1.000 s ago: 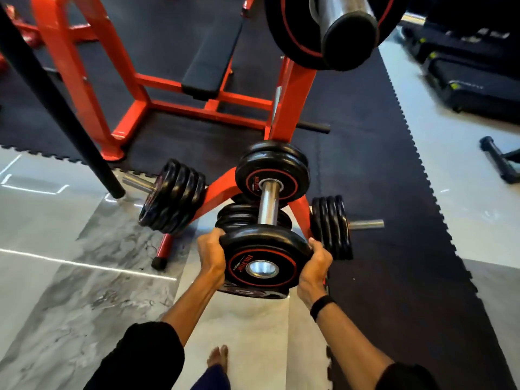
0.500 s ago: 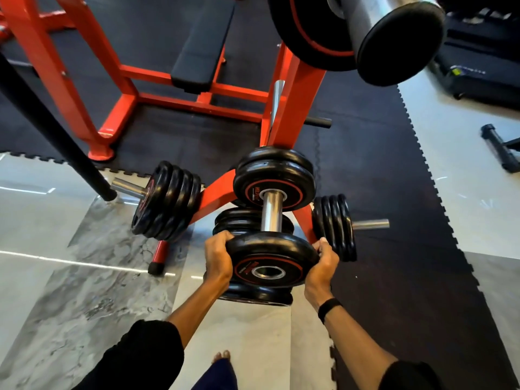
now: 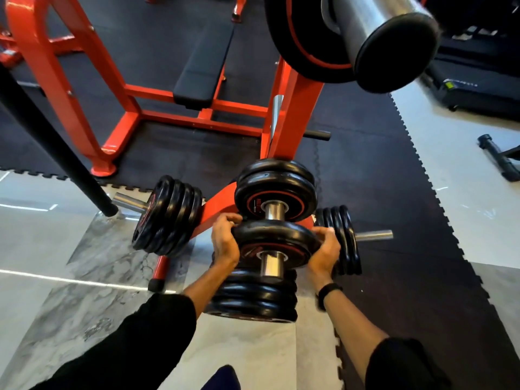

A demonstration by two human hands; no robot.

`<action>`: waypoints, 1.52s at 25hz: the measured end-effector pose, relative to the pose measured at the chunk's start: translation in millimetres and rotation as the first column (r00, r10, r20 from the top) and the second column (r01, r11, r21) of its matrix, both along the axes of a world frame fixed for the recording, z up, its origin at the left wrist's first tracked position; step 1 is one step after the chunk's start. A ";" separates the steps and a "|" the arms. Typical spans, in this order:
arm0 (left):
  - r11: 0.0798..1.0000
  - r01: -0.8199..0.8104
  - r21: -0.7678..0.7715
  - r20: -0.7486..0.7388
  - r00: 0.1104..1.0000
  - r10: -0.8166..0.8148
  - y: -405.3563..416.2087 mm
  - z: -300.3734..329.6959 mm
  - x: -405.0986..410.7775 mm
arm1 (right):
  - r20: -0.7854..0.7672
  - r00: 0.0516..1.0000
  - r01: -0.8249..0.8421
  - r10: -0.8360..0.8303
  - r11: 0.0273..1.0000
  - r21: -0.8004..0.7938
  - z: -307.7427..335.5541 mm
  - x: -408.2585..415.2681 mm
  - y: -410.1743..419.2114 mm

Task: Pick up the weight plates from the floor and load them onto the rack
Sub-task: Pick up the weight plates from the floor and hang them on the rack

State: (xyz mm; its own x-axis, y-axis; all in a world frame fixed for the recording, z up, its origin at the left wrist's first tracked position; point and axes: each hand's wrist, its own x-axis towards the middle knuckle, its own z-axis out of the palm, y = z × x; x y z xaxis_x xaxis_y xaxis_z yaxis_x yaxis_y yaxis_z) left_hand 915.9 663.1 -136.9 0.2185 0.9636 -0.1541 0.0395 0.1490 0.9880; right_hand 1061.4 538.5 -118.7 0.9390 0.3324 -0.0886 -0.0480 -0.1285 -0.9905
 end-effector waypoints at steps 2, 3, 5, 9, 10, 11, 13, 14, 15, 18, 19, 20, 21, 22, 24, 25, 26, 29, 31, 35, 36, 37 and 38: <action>0.990 -0.115 -0.076 -0.249 0.964 0.093 25.8 15.1 22.8 | 0.012 0.991 0.133 -0.133 0.965 -0.225 12.5 18.2 26.8; 0.979 -0.178 -0.100 -0.370 0.920 0.130 37.0 21.8 32.9 | 0.014 0.982 0.179 -0.187 0.917 -0.356 18.5 27.8 39.5; 0.972 -0.229 -0.059 -0.478 0.861 0.174 51.3 29.8 44.0 | -0.011 0.975 0.192 -0.221 0.867 -0.461 26.0 41.1 56.6; 0.973 -0.223 -0.058 -0.549 0.821 0.155 52.7 20.7 45.9 | -0.069 0.973 0.155 -0.220 0.848 -0.506 24.8 45.6 58.5; 0.970 -0.230 -0.076 -0.564 0.812 0.148 49.9 21.6 43.5 | -0.082 0.975 0.137 -0.207 0.846 -0.515 25.6 44.6 54.4; 0.971 -0.226 -0.075 -0.576 0.805 0.143 48.0 26.6 42.2 | -0.073 0.981 0.116 -0.180 0.844 -0.524 29.6 43.7 52.3; 0.981 -0.192 -0.031 -0.584 0.800 0.138 36.4 41.7 39.5 | -0.049 0.994 0.057 -0.098 0.845 -0.532 40.5 38.3 45.1; 0.985 -0.171 0.007 -0.577 0.804 0.143 27.6 48.5 39.4 | -0.048 0.997 0.027 -0.061 0.855 -0.518 43.8 34.0 40.9; 0.989 -0.142 0.049 -0.562 0.814 0.144 15.5 54.5 39.6 | -0.053 0.998 0.001 -0.032 0.866 -0.501 45.9 29.6 35.4; 0.974 -0.001 0.224 -0.515 0.849 0.119 -37.5 80.0 43.8 | -0.077 0.997 -0.056 0.024 0.890 -0.452 63.1 20.3 3.2; 0.954 0.043 0.296 -0.502 0.857 0.118 -56.6 89.2 46.2 | -0.092 0.995 -0.084 0.048 0.893 -0.442 71.0 20.6 -11.2; 0.925 0.080 0.371 -0.482 0.868 0.118 -74.8 98.1 50.0 | -0.119 0.991 -0.110 0.065 0.897 -0.428 77.5 22.7 -27.6; 0.890 0.129 0.438 -0.461 0.882 0.099 -92.6 104.3 56.5 | -0.146 0.986 -0.134 0.079 0.900 -0.415 82.4 25.6 -46.4; 0.858 0.193 0.477 -0.447 0.893 0.048 -107.7 105.5 64.1 | -0.180 0.979 -0.160 0.094 0.903 -0.399 85.0 28.1 -65.5; 0.828 0.384 0.408 -0.444 0.876 -0.187 -140.6 105.3 87.4 | -0.232 0.970 -0.162 0.077 0.914 -0.373 91.4 33.4 -110.5; 0.802 0.501 0.325 -0.448 0.829 -0.336 -162.2 105.4 102.4 | -0.249 0.967 -0.149 0.058 0.921 -0.361 95.2 37.8 -138.3; 0.756 0.611 0.233 -0.449 0.758 -0.473 -186.9 105.4 117.1 | -0.268 0.963 -0.136 0.038 0.924 -0.357 98.2 42.3 -169.6; 0.568 0.816 0.111 -0.479 0.544 -0.689 -279.9 104.0 157.0 | -0.287 0.956 -0.058 -0.065 0.914 -0.402 107.6 51.1 -282.0; 0.462 0.882 0.093 -0.490 0.444 -0.750 -342.6 110.4 178.6 | -0.307 0.940 0.009 -0.145 0.915 -0.404 113.4 55.2 -358.6; 0.141 0.989 0.054 -0.489 0.149 -0.860 -519.6 133.2 217.4 | -0.267 0.834 0.358 -0.483 0.841 -0.405 126.4 48.0 -553.3; 0.045 0.998 0.037 -0.488 0.057 -0.871 -569.8 135.8 221.4 | -0.253 0.780 0.450 -0.573 0.793 -0.409 126.8 39.6 -605.2; -0.055 0.998 0.029 -0.492 -0.034 -0.870 -619.8 137.1 222.3 | -0.248 0.710 0.539 -0.660 0.735 -0.412 126.8 26.1 -655.9; -0.156 0.987 0.031 -0.491 -0.121 -0.863 -670.7 138.0 221.1 | -0.242 0.636 0.617 -0.733 0.671 -0.412 126.9 8.1 -705.9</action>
State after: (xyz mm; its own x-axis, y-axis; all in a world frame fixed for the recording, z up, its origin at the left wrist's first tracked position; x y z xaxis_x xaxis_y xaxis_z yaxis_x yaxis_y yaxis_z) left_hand 1137.0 -7.6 1.1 0.9409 -0.2642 -0.2119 0.0407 -0.5329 0.8452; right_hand 1069.6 -167.4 8.2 0.7608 -0.4754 -0.4418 -0.5694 -0.1623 -0.8059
